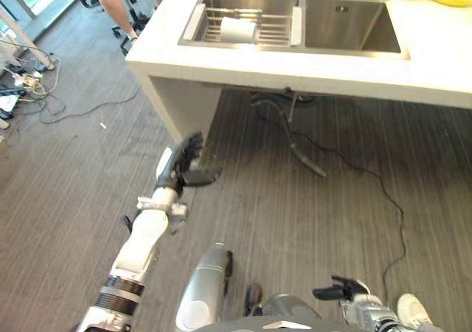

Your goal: Place the dishes in the dishwasher.

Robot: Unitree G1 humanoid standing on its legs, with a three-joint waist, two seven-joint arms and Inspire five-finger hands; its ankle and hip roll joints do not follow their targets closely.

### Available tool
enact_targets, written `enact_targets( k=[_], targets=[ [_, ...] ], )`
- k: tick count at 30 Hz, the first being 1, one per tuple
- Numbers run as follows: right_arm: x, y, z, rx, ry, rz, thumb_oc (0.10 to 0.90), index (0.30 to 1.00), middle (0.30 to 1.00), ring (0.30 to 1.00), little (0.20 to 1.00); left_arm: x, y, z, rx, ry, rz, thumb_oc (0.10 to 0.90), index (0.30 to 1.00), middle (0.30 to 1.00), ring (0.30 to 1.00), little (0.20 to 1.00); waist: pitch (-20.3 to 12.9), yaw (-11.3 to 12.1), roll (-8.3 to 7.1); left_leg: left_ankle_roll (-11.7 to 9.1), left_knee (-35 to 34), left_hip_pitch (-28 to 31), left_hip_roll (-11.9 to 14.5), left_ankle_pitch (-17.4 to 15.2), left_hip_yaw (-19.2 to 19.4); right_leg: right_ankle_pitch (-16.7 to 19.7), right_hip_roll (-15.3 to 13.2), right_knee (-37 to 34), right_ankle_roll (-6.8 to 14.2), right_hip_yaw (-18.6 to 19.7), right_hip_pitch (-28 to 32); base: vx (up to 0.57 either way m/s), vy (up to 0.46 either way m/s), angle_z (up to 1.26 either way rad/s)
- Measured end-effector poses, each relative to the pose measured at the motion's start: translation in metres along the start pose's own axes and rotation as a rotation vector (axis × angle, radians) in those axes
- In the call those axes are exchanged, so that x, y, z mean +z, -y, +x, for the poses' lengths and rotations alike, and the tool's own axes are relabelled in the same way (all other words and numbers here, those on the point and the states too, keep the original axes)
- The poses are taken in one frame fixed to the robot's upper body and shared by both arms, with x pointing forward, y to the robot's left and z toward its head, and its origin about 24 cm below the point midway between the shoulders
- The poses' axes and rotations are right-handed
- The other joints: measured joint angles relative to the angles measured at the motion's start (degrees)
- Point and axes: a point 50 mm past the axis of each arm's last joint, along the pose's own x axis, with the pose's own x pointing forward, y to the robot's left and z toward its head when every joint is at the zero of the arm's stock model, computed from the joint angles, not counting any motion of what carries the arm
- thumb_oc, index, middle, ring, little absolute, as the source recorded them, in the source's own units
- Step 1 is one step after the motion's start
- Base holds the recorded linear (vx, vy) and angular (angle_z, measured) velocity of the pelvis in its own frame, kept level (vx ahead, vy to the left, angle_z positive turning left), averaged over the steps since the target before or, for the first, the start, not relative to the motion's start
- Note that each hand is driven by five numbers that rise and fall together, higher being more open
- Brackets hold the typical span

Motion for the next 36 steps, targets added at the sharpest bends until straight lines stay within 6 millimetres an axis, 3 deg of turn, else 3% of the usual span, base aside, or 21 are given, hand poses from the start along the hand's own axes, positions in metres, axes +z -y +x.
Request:
enact_targets(
  k=[3,4,5,6,7,9,10,13,15,16,17,19,21,23,24,25,28,30,32,33,36],
  targets=[
    [-0.027,-0.001,-0.002,0.022,-0.083,-0.011,0.8,0.9,0.9,0.9,0.9,0.032,-0.009,0.011,-0.004,0.137,0.083,0.8,0.9,0.9,0.9,0.9,-3.7,1.9,-0.1,2.4,-11.9,1.8,-4.0,1.5,0.2,-1.3,3.0,-3.8,2.2,3.1,6.1,0.32,0.039,-0.61],
    [-0.043,0.004,-0.005,0.013,-0.121,-0.014,0.8,0.9,0.9,0.9,0.9,0.042,-0.007,0.01,-0.003,0.191,0.078,0.8,0.9,0.9,0.9,0.9,-5.4,1.7,3.21,10.4,-11.7,6.4,-2.1,2.2,-0.1,-2.8,7.5,0.9,5.1,3.2,8.5,0.58,0.139,-0.73],
    [-0.05,-0.003,-0.006,0.029,-0.139,-0.008,0.8,0.9,0.9,0.9,0.9,0.048,-0.008,0.011,-0.015,0.211,0.097,0.8,0.9,0.9,0.9,0.9,-5.5,2.1,2.25,8.7,-13.5,8.6,-1.7,9.2,-1.0,-4.7,7.3,3.0,7.1,3.6,9.9,0.46,0.124,-0.53],
    [-0.056,-0.01,-0.007,0.048,-0.164,0.003,0.8,0.9,0.9,0.9,0.9,0.05,-0.008,0.011,-0.024,0.221,0.112,0.8,0.9,0.9,0.9,0.9,-6.0,1.7,-0.59,7.0,-14.2,10.4,-3.0,7.6,0.1,-7.1,4.7,4.8,7.3,4.0,10.2,0.42,0.131,-0.86],
    [-0.065,-0.005,-0.009,0.051,-0.195,0.014,0.8,0.9,0.9,0.9,0.9,0.053,-0.003,0.007,-0.034,0.237,0.086,0.8,0.9,0.9,0.9,0.9,-8.2,1.9,-1.51,7.3,-19.1,14.8,-4.0,8.4,-1.3,-11.1,-0.2,8.1,3.8,3.4,8.6,0.39,0.15,-0.67],
    [-0.063,0.004,-0.009,0.034,-0.19,0.029,0.8,0.9,0.9,0.9,0.9,0.066,0.007,0.011,-0.092,0.294,0.085,0.8,0.9,0.9,0.9,0.9,-7.9,-0.8,1.07,8.4,-21.9,18.9,-3.1,7.5,-3.2,-12.5,-3.0,9.8,4.9,1.8,6.4,0.32,0.168,-0.2],
    [-0.074,0.001,-0.012,0.05,-0.23,0.032,0.8,0.9,0.9,0.9,0.9,0.079,0.013,0.014,-0.119,0.356,0.071,0.8,0.9,0.9,0.9,0.9,-7.9,-0.9,0.65,8.5,-22.0,21.7,-3.0,6.4,-3.3,-12.6,-7.0,14.1,6.9,2.1,3.6,0.17,0.129,-0.02],
    [-0.073,-0.006,-0.012,0.088,-0.216,0.037,0.8,0.9,0.9,0.9,0.9,0.097,0.016,0.018,-0.137,0.435,0.074,0.8,0.9,0.9,0.9,0.9,-7.7,-1.2,-0.36,7.4,-21.0,25.3,-2.8,3.4,-4.3,-9.1,-11.2,29.4,13.0,3.6,-5.9,0.19,0.162,0.06],
    [-0.063,-0.007,-0.01,0.1,-0.186,0.033,0.8,0.9,0.9,0.9,0.9,0.103,0.02,0.02,-0.151,0.46,0.077,0.8,0.9,0.9,0.9,0.9,-6.0,-1.5,-0.79,5.8,-16.0,26.2,-2.2,-0.3,-4.7,0.0,-11.6,42.9,12.5,4.8,-11.2,0.17,0.073,0.47],
    [-0.059,-0.006,-0.009,0.1,-0.175,0.032,0.8,0.9,0.9,0.9,0.9,0.102,0.021,0.019,-0.159,0.458,0.08,0.8,0.9,0.9,0.9,0.9,-5.7,-1.5,-0.3,7.5,-16.1,27.3,-1.4,-2.1,-6.5,-1.1,-11.7,45.3,11.5,4.2,-12.7,0.28,0.009,0.35],
    [-0.051,-0.003,-0.007,0.091,-0.15,0.027,0.8,0.9,0.9,0.9,0.9,0.103,0.021,0.018,-0.157,0.461,0.082,0.8,0.9,0.9,0.9,0.9,-4.9,-1.0,0.34,6.0,-16.4,28.4,-0.4,-3.4,-7.3,-2.0,-12.3,45.6,10.5,3.3,-14.1,0.22,-0.11,0.1],
    [-0.037,0.006,-0.005,0.075,-0.105,0.019,0.8,0.9,0.9,0.9,0.9,0.103,0.021,0.018,-0.155,0.463,0.088,0.8,0.9,0.9,0.9,0.9,-3.6,-1.3,1.87,3.5,-18.0,29.9,1.9,-3.1,-8.8,-5.4,-12.6,35.8,8.1,2.0,-15.6,0.16,-0.121,0.23],
    [-0.029,0.009,-0.004,0.07,-0.082,0.015,0.8,0.9,0.9,0.9,0.9,0.102,0.02,0.019,-0.152,0.458,0.089,0.8,0.9,0.9,0.9,0.9,-3.2,-1.5,2.43,2.0,-18.6,30.2,4.2,-3.4,-9.6,-4.7,-11.9,21.3,8.5,3.5,-17.9,0.18,-0.161,0.34],
    [-0.024,0.005,-0.003,0.081,-0.062,0.012,0.8,0.9,0.9,0.9,0.9,0.093,0.018,0.022,-0.137,0.422,0.11,0.8,0.9,0.9,0.9,0.9,-2.8,-1.7,2.61,-0.5,-18.6,30.9,7.6,-5.7,-11.1,3.9,-9.6,6.7,11.1,10.5,-19.7,0.14,-0.172,0.53],
    [-0.03,0.001,-0.004,0.09,-0.081,0.018,0.8,0.9,0.9,0.9,0.9,0.087,0.016,0.022,-0.133,0.396,0.121,0.8,0.9,0.9,0.9,0.9,-3.3,-1.7,1.52,-0.8,-19.5,32.4,7.9,-6.2,-11.0,7.2,-10.6,7.6,11.2,8.4,-19.7,0.11,-0.105,0.48],
    [-0.037,-0.001,-0.005,0.094,-0.1,0.023,0.8,0.9,0.9,0.9,0.9,0.081,0.016,0.019,-0.129,0.376,0.117,0.8,0.9,0.9,0.9,0.9,-3.6,-1.5,0.95,-1.1,-19.6,33.3,8.1,-6.4,-10.9,10.6,-10.6,7.4,8.1,7.4,-18.9,0.14,-0.162,0.5],
    [-0.044,0.001,-0.006,0.087,-0.125,0.025,0.8,0.9,0.9,0.9,0.9,0.066,0.014,0.01,-0.133,0.316,0.116,0.8,0.9,0.9,0.9,0.9,-4.1,-1.2,1.75,-3.8,-17.4,32.7,11.3,-4.2,-8.3,10.6,-7.8,2.7,3.6,3.6,-14.8,0.13,-0.188,0.45],
    [-0.045,0.002,-0.006,0.085,-0.126,0.024,0.8,0.9,0.9,0.9,0.9,0.064,0.015,0.01,-0.132,0.307,0.112,0.8,0.9,0.9,0.9,0.9,-3.9,-1.5,1.04,-6.9,-14.9,31.4,11.6,-2.6,-8.4,10.3,-7.6,0.7,2.5,1.9,-12.1,0.03,-0.083,0.52],
    [-0.046,0.005,-0.006,0.077,-0.127,0.024,0.8,0.9,0.9,0.9,0.9,0.064,0.015,0.01,-0.134,0.309,0.11,0.8,0.9,0.9,0.9,0.9,-3.9,-1.5,0.98,-7.1,-12.8,30.3,11.5,-2.5,-7.8,9.8,-7.9,0.8,2.3,0.6,-11.5,-0.04,0.047,0.58],
    [-0.044,0.012,-0.007,0.059,-0.117,0.017,0.8,0.9,0.9,0.9,0.9,0.07,0.02,0.013,-0.15,0.332,0.102,0.8,0.9,0.9,0.9,0.9,-3.5,-2.7,0.08,-9.0,-5.0,25.2,10.3,-3.5,-6.2,9.0,-9.8,0.5,1.7,-2.5,-10.4,0.01,0.167,0.9],
    [-0.035,0.017,-0.005,0.034,-0.098,0.019,0.8,0.9,0.9,0.9,0.9,0.074,0.023,0.015,-0.169,0.35,0.107,0.8,0.9,0.9,0.9,0.9,-2.9,-4.1,-0.96,-8.8,-3.3,20.3,13.0,-3.2,-1.2,8.4,-11.5,-0.8,2.0,-3.9,-9.1,0.06,0.141,0.77]
  ],
)
